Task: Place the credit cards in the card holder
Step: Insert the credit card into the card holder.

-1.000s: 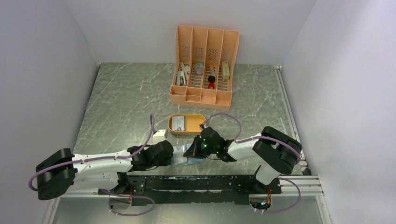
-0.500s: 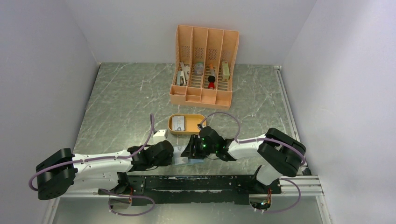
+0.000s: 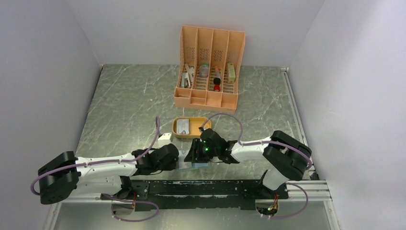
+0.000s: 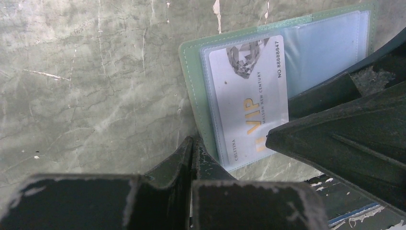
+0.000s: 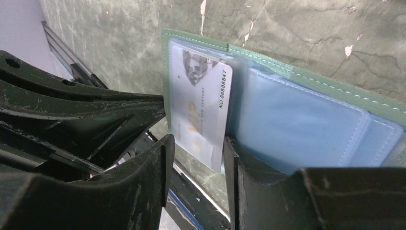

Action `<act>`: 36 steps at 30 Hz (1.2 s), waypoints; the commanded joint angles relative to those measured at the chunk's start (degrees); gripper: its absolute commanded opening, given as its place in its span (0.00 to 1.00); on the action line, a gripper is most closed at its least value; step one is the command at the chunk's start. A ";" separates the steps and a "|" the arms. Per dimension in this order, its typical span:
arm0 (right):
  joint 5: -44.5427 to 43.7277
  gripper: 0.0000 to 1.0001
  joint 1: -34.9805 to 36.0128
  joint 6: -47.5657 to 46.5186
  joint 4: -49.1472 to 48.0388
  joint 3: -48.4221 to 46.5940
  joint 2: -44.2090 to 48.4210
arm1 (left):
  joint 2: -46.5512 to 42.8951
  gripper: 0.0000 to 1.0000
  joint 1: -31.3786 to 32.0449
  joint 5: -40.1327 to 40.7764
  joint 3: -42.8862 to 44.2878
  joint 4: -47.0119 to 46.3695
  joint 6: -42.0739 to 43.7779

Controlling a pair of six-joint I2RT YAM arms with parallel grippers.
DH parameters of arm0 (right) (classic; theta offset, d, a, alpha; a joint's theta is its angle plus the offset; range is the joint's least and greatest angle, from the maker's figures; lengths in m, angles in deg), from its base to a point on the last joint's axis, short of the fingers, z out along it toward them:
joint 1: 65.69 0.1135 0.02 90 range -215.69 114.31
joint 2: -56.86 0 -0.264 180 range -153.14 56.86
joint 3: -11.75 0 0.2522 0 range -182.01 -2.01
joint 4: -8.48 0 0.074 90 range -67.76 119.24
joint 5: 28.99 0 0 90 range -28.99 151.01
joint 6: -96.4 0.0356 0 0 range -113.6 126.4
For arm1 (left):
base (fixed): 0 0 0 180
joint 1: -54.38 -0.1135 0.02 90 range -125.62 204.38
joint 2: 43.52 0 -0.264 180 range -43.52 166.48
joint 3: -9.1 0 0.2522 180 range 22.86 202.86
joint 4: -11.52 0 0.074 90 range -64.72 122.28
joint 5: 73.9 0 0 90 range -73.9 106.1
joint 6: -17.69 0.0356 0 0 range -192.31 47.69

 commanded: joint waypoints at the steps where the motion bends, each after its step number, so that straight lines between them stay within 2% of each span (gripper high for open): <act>1: -0.52 0.46 1.39 -1.66 3.89 -1.41 -0.90 | 1.12 0.05 0.30 -1.56 0.58 1.51 0.68; 4: -3.51 0.48 1.44 -2.86 8.51 -2.28 1.79 | -0.16 0.05 0.33 -0.18 1.03 4.22 0.54; 10: -7.98 0.60 1.34 -5.75 18.86 -5.42 7.06 | -3.71 0.05 0.28 2.54 1.07 7.75 0.36; 16: -12.42 0.62 0.97 -8.85 27.06 -8.39 12.85 | -5.65 0.05 0.31 3.65 3.20 10.99 0.80; 20: -15.27 0.61 -1.36 -11.68 28.48 -10.33 17.59 | -9.23 0.06 0.34 5.31 5.68 14.11 1.98; 23: -15.41 0.59 -4.61 -13.03 25.81 -11.06 19.17 | -13.38 0.18 0.29 6.83 7.28 15.97 3.78; 26: -16.33 0.58 -6.29 -14.17 22.08 -13.14 17.27 | -18.79 0.46 0.30 8.70 7.91 16.90 4.96; 28: -15.09 0.58 -7.60 -14.19 20.51 -15.76 13.44 | -22.64 0.59 0.29 10.04 7.81 17.77 4.71; 31: -12.40 0.59 -9.63 -12.32 18.00 -19.54 6.79 | -27.97 0.66 0.23 11.39 7.22 18.73 4.11; 36: -8.94 0.59 -12.21 -8.97 14.81 -24.27 -4.92 | -31.54 0.67 0.21 11.90 7.17 21.70 2.95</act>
